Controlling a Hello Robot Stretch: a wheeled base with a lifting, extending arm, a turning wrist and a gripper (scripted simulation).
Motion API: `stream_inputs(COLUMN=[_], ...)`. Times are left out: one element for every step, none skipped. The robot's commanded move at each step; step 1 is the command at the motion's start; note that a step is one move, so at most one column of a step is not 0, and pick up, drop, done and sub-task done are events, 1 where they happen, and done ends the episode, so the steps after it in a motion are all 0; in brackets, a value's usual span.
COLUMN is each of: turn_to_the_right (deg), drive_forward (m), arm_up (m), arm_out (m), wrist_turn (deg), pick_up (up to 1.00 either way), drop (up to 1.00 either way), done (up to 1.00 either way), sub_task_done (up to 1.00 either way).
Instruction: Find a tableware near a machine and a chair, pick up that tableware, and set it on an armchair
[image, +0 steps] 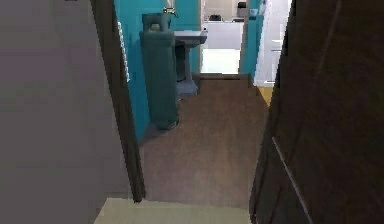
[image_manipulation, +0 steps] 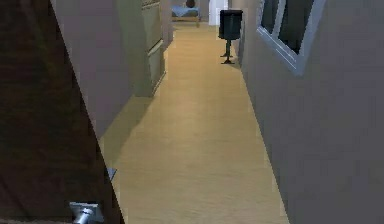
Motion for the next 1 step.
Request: stream_inputs(turn_to_the_right=[3.0], drive_forward=[0.0], arm_up=[0.0], arm_out=[0.0], wrist_turn=[0.0], pick_up=[0.0], drop=[0.0], done=[0.0], sub_task_done=[0.0])
